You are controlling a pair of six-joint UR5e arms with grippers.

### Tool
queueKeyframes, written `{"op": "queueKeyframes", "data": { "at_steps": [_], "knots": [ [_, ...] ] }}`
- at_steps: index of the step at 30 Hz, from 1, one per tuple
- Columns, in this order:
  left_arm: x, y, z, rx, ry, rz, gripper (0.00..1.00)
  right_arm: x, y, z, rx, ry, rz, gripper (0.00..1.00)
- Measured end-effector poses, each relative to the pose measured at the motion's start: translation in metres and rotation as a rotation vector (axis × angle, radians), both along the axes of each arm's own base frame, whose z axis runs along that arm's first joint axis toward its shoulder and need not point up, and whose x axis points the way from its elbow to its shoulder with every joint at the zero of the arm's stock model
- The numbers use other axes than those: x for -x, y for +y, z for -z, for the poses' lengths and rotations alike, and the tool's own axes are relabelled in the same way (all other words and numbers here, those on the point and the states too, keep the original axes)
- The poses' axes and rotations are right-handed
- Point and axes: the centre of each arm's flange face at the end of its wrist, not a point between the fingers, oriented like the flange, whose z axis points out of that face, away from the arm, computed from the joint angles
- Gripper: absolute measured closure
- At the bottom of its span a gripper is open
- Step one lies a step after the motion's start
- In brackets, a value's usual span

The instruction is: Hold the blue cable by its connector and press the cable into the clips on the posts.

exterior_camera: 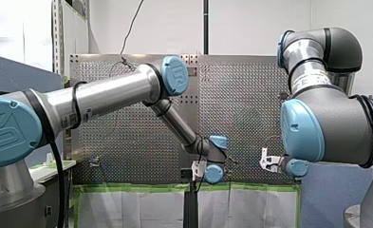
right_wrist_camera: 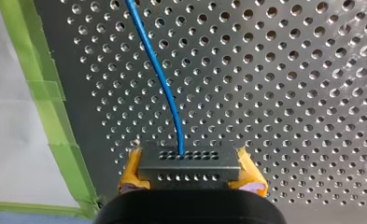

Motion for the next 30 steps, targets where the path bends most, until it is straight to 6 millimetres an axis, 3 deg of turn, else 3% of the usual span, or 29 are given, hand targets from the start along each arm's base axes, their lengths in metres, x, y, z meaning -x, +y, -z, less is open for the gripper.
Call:
{"op": "queueKeyframes", "data": {
  "at_steps": [15,30],
  "knots": [
    [-0.017,0.005,-0.002,0.009,0.0,-0.013,1.0,0.001,-0.009,-0.005,0.012,-0.006,0.005,1.0],
    [-0.011,0.0,-0.004,-0.016,0.007,-0.003,1.0,0.005,-0.018,-0.009,0.011,-0.013,0.011,1.0]
  ]
}}
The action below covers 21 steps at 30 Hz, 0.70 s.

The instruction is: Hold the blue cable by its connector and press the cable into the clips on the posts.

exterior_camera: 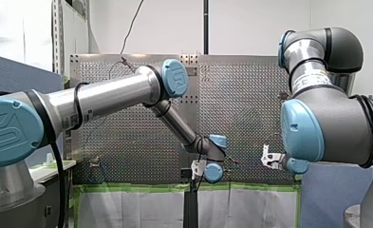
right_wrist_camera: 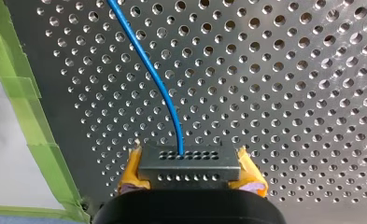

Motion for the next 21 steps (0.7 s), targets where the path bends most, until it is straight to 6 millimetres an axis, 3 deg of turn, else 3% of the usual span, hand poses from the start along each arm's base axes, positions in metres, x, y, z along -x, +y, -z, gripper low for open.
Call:
{"op": "queueKeyframes", "data": {
  "at_steps": [21],
  "knots": [
    [0.008,-0.02,-0.019,-0.038,0.001,0.025,1.0,0.002,-0.01,-0.006,0.017,-0.007,0.002,1.0]
  ]
}}
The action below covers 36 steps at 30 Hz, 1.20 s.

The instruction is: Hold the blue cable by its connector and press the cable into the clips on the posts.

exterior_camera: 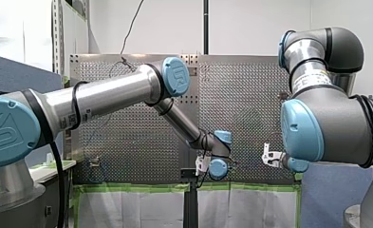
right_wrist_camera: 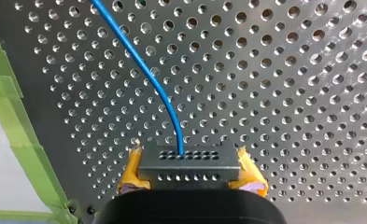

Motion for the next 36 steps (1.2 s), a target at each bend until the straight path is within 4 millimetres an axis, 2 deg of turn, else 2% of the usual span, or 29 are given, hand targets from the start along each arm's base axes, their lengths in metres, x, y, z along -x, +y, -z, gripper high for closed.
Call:
{"op": "queueKeyframes", "data": {
  "at_steps": [9,18,23,33,36],
  "knots": [
    [-0.013,0.002,-0.007,0.038,-0.013,-0.015,1.0,-0.002,-0.001,-0.001,-0.001,-0.002,-0.008,1.0],
    [-0.027,0.011,-0.005,0.042,-0.014,-0.03,1.0,-0.004,0.0,-0.001,-0.001,-0.002,-0.014,1.0],
    [-0.042,0.016,0.004,0.043,-0.005,-0.031,1.0,-0.004,0.0,-0.001,0.0,-0.002,-0.013,1.0],
    [-0.072,0.027,-0.001,0.07,-0.013,-0.044,1.0,-0.006,-0.004,-0.003,0.007,-0.006,-0.013,1.0],
    [-0.078,0.031,0.004,0.066,-0.007,-0.044,1.0,-0.007,-0.008,-0.006,0.016,-0.01,-0.013,1.0]
  ]
}}
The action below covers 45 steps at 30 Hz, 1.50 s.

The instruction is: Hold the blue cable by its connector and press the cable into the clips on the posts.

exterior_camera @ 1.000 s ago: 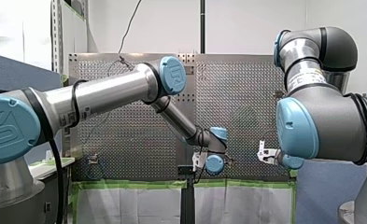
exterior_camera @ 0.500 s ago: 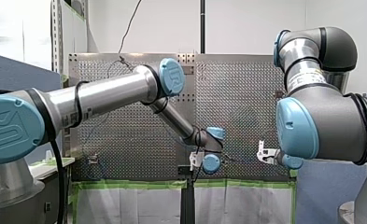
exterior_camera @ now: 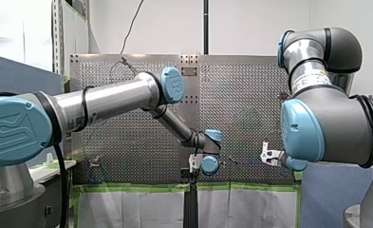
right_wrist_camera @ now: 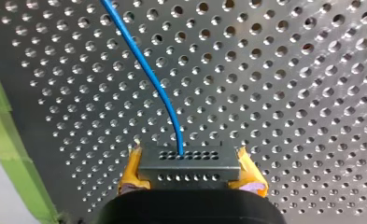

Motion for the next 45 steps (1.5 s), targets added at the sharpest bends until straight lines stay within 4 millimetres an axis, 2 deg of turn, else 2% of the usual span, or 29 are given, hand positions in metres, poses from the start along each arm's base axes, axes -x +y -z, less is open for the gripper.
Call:
{"op": "queueKeyframes", "data": {
  "at_steps": [6,11,25,26,27,28,29,30,31,32,37,45],
  "knots": [
    [-0.003,0.002,0.022,-0.024,0.035,0.01,1.0,0.0,-0.008,-0.005,0.017,-0.015,0.005,1.0],
    [0.002,0.01,0.047,-0.033,0.07,0.015,1.0,0.001,-0.015,-0.01,0.029,-0.033,0.011,1.0],
    [-0.014,0.014,0.041,0.004,0.063,0.004,1.0,-0.001,-0.024,-0.016,0.049,-0.04,0.006,1.0],
    [-0.013,0.013,0.04,0.01,0.061,0.008,0.87,-0.001,-0.023,-0.016,0.049,-0.04,0.005,1.0],
    [-0.013,0.011,0.04,0.014,0.058,0.013,0.6,-0.002,-0.023,-0.016,0.049,-0.041,0.002,1.0],
    [-0.012,0.01,0.039,0.02,0.056,0.02,0.6,-0.002,-0.023,-0.016,0.048,-0.041,0.0,1.0],
    [-0.011,0.007,0.038,0.028,0.055,0.03,0.39,-0.003,-0.023,-0.016,0.048,-0.041,-0.001,1.0],
    [-0.01,0.005,0.038,0.035,0.055,0.038,0.04,-0.004,-0.023,-0.016,0.047,-0.041,-0.004,1.0],
    [-0.009,0.003,0.037,0.042,0.055,0.047,0.04,-0.004,-0.023,-0.016,0.047,-0.041,-0.005,1.0],
    [-0.008,0.001,0.035,0.052,0.056,0.057,0.0,-0.005,-0.022,-0.016,0.047,-0.042,-0.006,1.0],
    [0.001,-0.007,0.024,0.076,0.063,0.089,0.0,-0.006,-0.022,-0.016,0.044,-0.042,-0.01,1.0],
    [0.018,-0.017,-0.007,0.095,0.044,0.14,0.0,-0.008,-0.021,-0.015,0.039,-0.042,-0.012,1.0]
  ]
}}
